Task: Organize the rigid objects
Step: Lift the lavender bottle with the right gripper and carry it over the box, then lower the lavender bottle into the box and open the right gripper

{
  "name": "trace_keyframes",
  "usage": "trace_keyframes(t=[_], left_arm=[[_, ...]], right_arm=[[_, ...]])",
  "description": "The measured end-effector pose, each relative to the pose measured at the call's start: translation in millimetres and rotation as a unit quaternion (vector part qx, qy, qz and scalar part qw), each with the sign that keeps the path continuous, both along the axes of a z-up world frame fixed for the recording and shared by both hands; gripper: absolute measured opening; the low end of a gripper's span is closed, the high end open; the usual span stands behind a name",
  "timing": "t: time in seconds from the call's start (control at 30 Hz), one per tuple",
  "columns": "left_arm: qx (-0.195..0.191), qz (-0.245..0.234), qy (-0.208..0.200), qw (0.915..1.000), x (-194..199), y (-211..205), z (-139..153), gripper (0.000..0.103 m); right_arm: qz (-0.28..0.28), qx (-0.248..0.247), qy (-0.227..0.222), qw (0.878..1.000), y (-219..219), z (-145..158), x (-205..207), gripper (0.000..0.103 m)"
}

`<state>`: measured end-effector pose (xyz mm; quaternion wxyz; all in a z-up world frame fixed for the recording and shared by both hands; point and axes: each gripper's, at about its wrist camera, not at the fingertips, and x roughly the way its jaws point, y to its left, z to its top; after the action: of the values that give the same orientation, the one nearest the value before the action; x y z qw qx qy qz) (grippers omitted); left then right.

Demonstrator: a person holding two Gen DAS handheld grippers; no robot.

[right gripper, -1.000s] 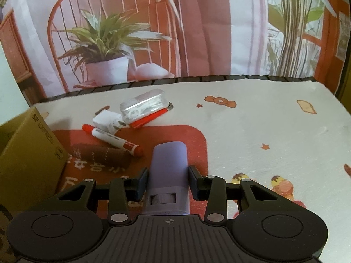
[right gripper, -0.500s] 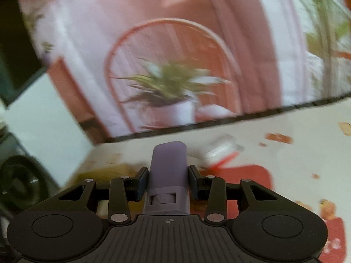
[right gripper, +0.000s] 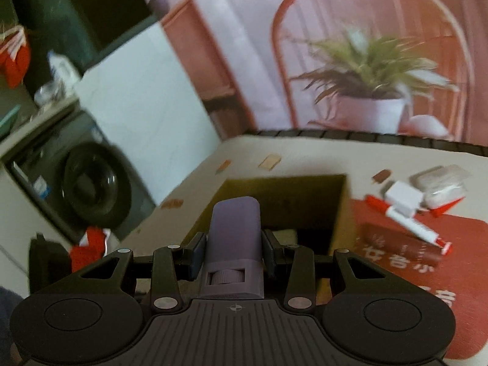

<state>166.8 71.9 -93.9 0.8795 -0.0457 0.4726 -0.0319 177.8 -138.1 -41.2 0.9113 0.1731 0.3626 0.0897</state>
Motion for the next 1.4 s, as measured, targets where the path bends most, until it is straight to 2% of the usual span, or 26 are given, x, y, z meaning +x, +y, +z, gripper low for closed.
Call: trace_keyframes(t=[0.5,0.9,1.1,1.17,1.27,1.37,1.4], left_arm=[[-0.001,0.0,0.0,1.0,-0.4,0.1,-0.2,0.018],[0.0,-0.001,-0.001,1.0,-0.1,-1.1,0.2,0.018],[0.001,-0.001,0.0,1.0,0.1,-1.7,0.7,0.018],[0.0,-0.001,0.0,1.0,0.3,-1.4,0.3,0.018],[0.001,-0.001,0.0,1.0,0.0,-1.2,0.1,0.018],[0.001,0.0,0.0,1.0,-0.1,-1.1,-0.2,0.018],[0.0,0.0,0.0,1.0,0.0,-1.1,-0.2,0.019]], right_arm=[[0.043,-0.061,0.085,0.994,39.2,-31.5,26.3,0.037],[0.051,-0.074,0.102,0.991,41.7,-37.6,29.6,0.037],[0.049,-0.059,0.101,0.992,38.2,-36.3,30.1,0.038],[0.046,-0.05,0.09,0.994,35.2,-32.0,27.7,0.04],[0.042,-0.043,0.055,0.997,31.2,-18.9,22.1,0.057],[0.028,-0.057,0.014,0.998,26.2,-2.5,14.1,0.072],[0.023,-0.061,0.0,0.998,23.8,3.1,11.2,0.079]])
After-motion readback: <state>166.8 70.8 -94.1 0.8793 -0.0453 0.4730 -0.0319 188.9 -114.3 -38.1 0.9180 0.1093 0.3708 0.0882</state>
